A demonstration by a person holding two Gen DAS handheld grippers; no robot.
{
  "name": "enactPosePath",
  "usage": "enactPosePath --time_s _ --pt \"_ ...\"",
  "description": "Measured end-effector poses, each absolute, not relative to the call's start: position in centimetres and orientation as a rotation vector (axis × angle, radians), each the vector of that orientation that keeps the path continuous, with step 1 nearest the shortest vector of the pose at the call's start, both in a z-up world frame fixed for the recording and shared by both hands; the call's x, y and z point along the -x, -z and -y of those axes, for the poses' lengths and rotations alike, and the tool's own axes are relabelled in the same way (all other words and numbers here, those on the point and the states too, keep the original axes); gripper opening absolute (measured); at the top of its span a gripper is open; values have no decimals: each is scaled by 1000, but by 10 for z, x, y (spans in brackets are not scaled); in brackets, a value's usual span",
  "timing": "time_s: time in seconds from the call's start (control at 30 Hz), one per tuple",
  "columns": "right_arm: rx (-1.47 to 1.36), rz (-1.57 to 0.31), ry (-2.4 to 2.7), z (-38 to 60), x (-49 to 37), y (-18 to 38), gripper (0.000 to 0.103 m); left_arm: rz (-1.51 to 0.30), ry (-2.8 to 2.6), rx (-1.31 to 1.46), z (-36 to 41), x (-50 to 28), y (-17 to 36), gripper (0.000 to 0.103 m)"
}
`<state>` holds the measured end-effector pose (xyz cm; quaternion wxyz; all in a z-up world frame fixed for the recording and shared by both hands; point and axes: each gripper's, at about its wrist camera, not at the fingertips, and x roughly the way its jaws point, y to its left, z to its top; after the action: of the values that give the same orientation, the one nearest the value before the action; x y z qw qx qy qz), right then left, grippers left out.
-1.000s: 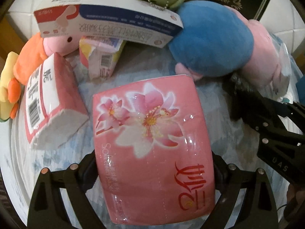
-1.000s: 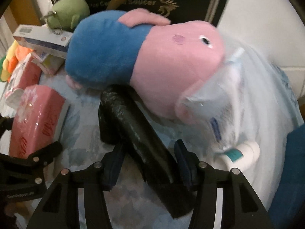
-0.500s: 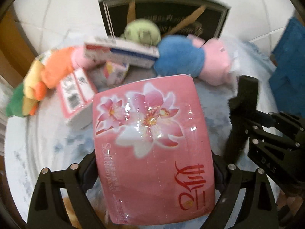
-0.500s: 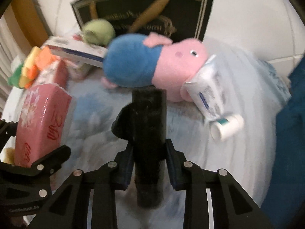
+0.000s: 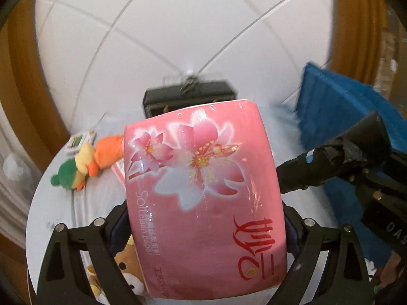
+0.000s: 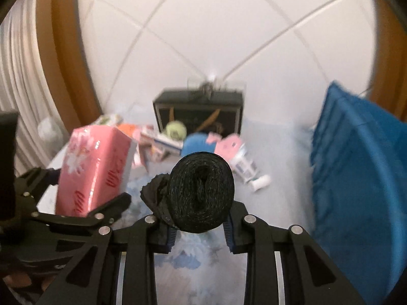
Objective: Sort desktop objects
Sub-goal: 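Carry the tissue pack and black cylinder with both tools over the blue bin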
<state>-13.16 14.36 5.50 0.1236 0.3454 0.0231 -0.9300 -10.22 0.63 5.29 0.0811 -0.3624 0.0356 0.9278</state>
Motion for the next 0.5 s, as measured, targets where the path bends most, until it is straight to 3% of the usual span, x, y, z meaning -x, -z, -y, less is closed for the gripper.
enactPosePath --time_s 0.5 --pt "-678 24 3101 -272 3 -153 29 -191 -2569 746 -146 27 -132 94"
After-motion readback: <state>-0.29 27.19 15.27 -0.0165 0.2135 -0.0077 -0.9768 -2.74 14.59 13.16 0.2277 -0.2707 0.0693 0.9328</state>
